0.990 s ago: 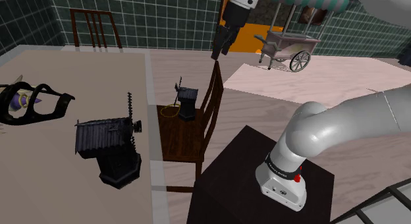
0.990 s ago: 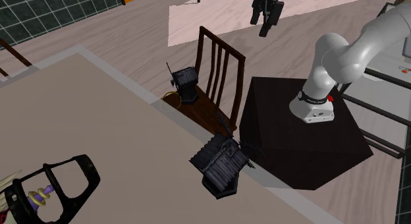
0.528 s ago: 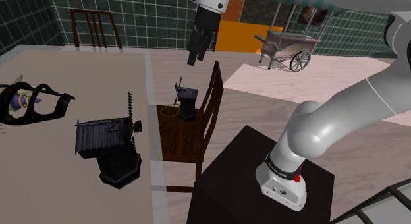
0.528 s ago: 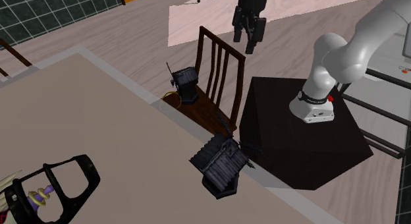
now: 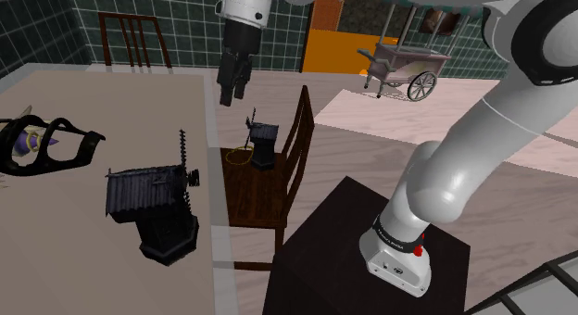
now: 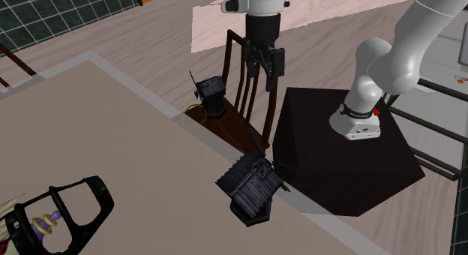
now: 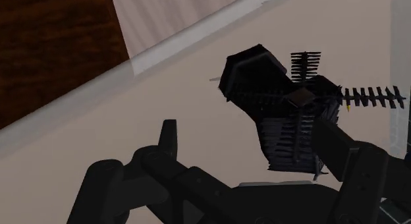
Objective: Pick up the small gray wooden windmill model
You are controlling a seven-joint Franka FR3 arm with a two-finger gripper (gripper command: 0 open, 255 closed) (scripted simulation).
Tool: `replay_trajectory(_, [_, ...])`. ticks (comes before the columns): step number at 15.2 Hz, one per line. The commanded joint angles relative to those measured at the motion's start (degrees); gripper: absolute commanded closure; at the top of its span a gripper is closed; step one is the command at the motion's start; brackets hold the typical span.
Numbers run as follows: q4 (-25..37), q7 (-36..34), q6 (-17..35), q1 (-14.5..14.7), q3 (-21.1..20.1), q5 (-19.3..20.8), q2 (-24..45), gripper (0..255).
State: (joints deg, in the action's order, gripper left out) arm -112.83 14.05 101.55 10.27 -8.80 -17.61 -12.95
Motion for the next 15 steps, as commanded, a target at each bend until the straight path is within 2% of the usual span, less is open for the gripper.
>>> replay_trajectory(1, [3.53, 1.11, -0.7, 0.94, -0.66, -1.0, 3.94, 0])
replay_trajectory(9, [17.79, 3.4, -3.68, 4.74, -4.29, -3.6, 18.76, 0])
replay_trajectory(15, [13.44, 4.89, 0.55, 4.86, -4.36, -3.86, 18.87, 0])
